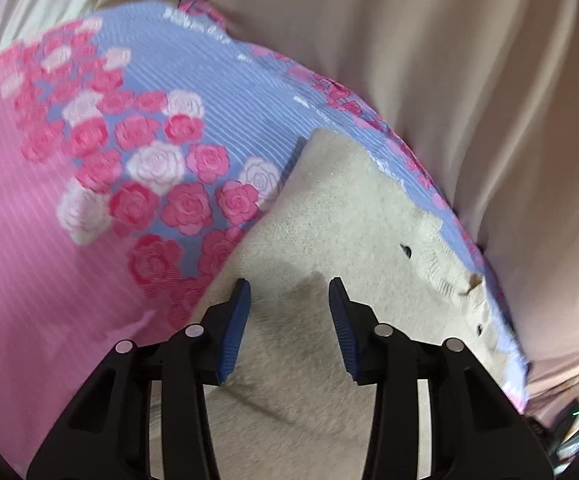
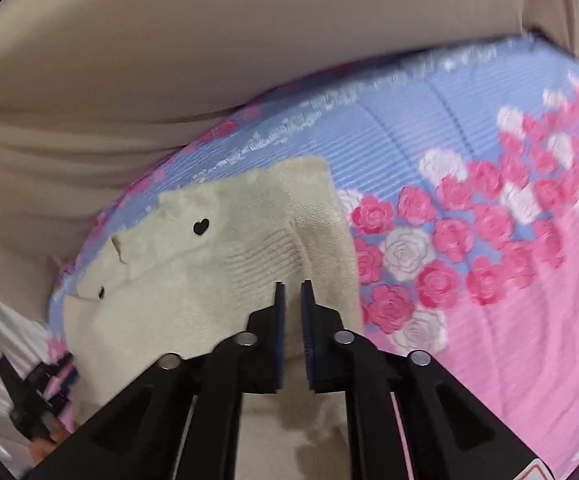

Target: Fold small clothes

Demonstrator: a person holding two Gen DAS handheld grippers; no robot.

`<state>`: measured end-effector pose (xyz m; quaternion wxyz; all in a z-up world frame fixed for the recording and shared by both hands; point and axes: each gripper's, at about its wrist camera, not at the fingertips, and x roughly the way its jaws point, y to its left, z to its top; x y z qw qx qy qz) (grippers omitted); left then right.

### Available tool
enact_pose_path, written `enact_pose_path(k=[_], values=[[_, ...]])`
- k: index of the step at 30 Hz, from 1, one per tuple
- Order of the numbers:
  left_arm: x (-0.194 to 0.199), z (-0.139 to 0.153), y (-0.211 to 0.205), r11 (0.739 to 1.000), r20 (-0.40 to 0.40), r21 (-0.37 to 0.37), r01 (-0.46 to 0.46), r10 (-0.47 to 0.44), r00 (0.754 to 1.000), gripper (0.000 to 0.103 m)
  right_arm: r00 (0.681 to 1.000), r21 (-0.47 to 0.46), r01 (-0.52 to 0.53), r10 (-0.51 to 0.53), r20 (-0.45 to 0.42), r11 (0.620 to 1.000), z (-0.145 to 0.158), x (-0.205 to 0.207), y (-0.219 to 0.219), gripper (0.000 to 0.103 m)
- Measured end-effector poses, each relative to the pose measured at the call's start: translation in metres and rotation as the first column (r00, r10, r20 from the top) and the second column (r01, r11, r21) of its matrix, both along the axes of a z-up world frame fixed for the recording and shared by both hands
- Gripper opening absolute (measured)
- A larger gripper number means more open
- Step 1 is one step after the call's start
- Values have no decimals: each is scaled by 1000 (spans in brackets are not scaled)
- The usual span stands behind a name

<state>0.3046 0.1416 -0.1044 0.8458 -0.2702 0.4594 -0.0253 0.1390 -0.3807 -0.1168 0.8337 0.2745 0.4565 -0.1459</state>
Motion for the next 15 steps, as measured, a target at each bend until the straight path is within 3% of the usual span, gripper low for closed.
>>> enact_pose_path(k=[2, 3, 4, 6, 9, 12, 15], values=[[-16, 10, 7, 1000, 13, -22, 6, -6, 1000, 45, 1000, 30, 17, -17, -3, 999, 2, -23, -2, 18], [-30, 17, 14, 1000, 20, -26, 12, -11, 1000, 53, 1000, 39, 19, -20, 13, 999, 5, -38, -2, 24], [-41, 21, 19, 1000, 18, -14, 12, -12, 1000, 58, 1000, 25, 23, -24, 13, 999, 7, -60, 1, 45], [-72, 26, 35, 999, 10, 37, 20, -20, 1000, 67, 1000, 13, 18, -18, 1, 1000, 4, -106, 7, 60], [-129, 13, 64, 995, -72, 96, 17, -10, 997, 67, 998, 77, -4, 9, -69, 997, -9, -160, 20, 60], [-182, 0, 91, 998, -151, 61, -15, 24, 988, 67, 992, 126, -10, 26, -127, 992, -26, -218, 42, 60], [-218, -13, 97, 1000, -218, 1, -23, 23, 976, 67, 986, 173, -16, 44, -159, 985, -41, -251, 59, 60]])
